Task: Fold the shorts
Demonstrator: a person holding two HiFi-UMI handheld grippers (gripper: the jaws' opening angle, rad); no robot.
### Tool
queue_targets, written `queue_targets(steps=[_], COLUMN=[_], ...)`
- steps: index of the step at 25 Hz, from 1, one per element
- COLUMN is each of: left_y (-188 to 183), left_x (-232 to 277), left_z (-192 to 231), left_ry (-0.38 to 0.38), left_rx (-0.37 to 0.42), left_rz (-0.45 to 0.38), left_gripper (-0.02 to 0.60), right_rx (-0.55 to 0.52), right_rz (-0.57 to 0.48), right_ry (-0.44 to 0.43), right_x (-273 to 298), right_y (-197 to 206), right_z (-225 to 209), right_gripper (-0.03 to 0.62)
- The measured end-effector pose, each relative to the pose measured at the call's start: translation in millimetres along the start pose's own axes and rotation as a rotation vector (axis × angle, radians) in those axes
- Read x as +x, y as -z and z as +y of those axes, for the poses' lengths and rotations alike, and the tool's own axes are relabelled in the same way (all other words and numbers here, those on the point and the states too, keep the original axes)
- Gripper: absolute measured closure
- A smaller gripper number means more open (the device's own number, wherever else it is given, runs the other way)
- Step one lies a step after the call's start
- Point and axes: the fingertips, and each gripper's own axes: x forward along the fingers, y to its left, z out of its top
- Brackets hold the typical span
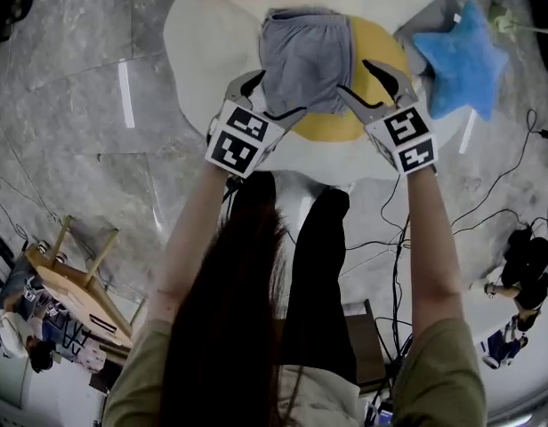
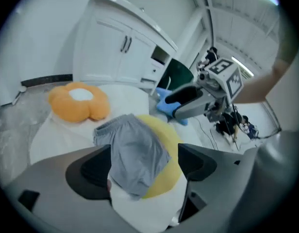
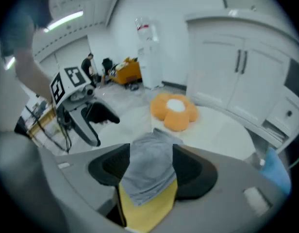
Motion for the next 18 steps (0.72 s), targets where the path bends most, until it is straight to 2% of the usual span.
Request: queue_targets(steps=[2,5,10,13,18], left_y=[-26.6,-69.1,-138.4,-176.1,-223.9], left_x=[-36.3,-102.2,-232.3,-307.6,-413.1], left_z=[-21.6,-53.8,-94.9,-120.7,-182.0], left_ry=[-0.054,-0.144,-0.319,-0.422,-0.522], left_rx=[-0.06,-0.117,-0.18,-0.162,-0.072], left_rz=[-0.115,-0.281,-0.545,-0.658,-0.801], left_gripper=[0.167,0.167,0.167,0.167,0.167], right_rx=[0.068,0.107,0.113,0.096,0.017], right_rz=[-0.146,-0.3,-0.5,-0.614,-0.764], right_ry=[0.077,0.17,0.246,0.259,0.257], right_x=[-44.0,-116.6,-239.4,-311.6,-426.8], right_y=[-30.6,-78.3,-161.7,-211.4,-278.1], right_z=[7.8,24.9,55.2,71.6,110.2], right_gripper=[0.329,0.329,0.329,0.329,0.329])
